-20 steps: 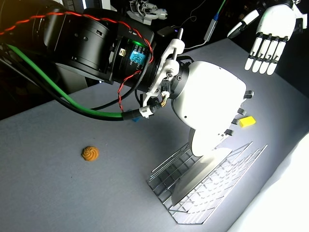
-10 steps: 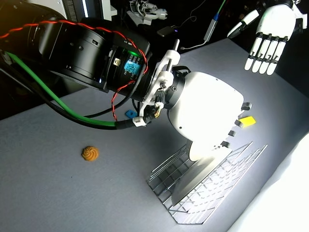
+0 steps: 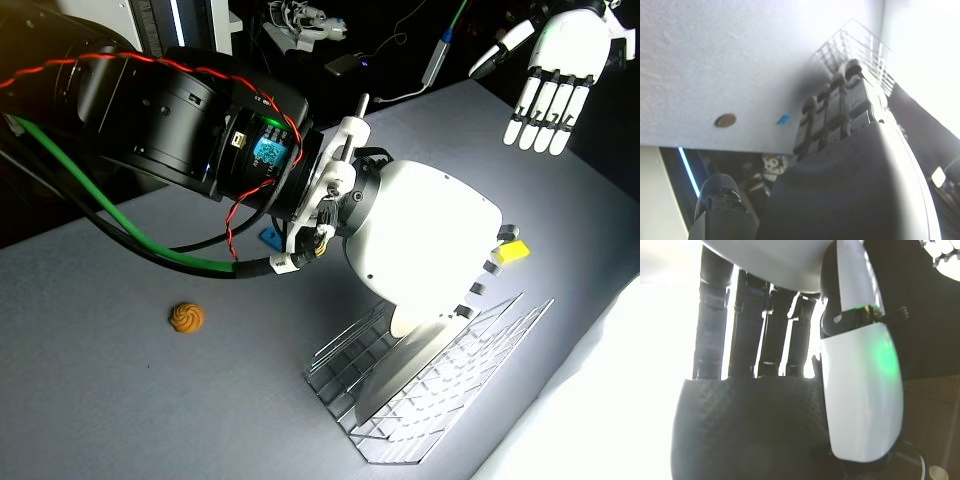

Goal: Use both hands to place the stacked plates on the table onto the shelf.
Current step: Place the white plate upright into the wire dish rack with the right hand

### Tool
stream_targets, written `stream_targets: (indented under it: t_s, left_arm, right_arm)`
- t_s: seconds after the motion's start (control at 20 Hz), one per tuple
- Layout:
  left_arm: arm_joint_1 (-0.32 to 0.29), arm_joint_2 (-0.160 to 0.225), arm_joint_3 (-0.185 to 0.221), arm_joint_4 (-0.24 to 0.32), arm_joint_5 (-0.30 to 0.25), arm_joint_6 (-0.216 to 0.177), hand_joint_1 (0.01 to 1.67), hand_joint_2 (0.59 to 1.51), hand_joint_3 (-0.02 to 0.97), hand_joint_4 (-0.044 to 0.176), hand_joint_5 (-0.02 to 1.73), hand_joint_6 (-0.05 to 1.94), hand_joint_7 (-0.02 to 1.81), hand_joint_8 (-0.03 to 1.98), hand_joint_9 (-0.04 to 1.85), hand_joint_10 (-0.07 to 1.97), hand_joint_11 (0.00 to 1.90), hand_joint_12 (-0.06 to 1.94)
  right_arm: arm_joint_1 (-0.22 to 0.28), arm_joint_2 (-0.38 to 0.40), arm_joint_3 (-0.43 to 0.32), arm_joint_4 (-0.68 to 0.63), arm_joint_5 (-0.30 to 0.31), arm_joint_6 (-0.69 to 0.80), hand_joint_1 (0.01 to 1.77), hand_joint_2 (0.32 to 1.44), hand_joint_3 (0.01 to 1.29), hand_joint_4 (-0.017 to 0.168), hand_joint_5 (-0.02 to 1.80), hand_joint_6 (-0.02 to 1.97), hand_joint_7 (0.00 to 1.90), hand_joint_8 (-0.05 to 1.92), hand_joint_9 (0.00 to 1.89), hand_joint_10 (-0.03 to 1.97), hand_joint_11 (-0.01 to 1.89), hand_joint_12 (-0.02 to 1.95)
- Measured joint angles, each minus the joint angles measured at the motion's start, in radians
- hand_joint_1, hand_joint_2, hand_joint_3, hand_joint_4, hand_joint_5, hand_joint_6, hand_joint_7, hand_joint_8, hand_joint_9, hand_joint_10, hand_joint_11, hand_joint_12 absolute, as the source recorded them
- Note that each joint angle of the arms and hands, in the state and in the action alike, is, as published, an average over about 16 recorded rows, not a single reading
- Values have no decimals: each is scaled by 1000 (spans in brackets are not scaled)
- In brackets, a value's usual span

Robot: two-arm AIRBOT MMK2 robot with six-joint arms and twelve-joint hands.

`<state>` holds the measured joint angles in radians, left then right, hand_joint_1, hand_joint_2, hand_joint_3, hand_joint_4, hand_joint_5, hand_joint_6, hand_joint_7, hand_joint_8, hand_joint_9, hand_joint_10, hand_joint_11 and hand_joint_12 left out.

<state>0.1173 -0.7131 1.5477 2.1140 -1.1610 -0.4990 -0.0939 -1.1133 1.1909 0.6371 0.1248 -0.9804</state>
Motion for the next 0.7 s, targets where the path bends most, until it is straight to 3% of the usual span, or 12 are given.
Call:
stream_targets:
  t_s: [0.7]
  left_arm:
    - [0,0,-3,0,-2,3,17,977,19,2,20,3,17,-2,21,8,21,2]
  right_arm:
    - [-50,-20,30,-7,24,2,1245,999,16,-4,995,713,1114,820,1368,39,850,1145]
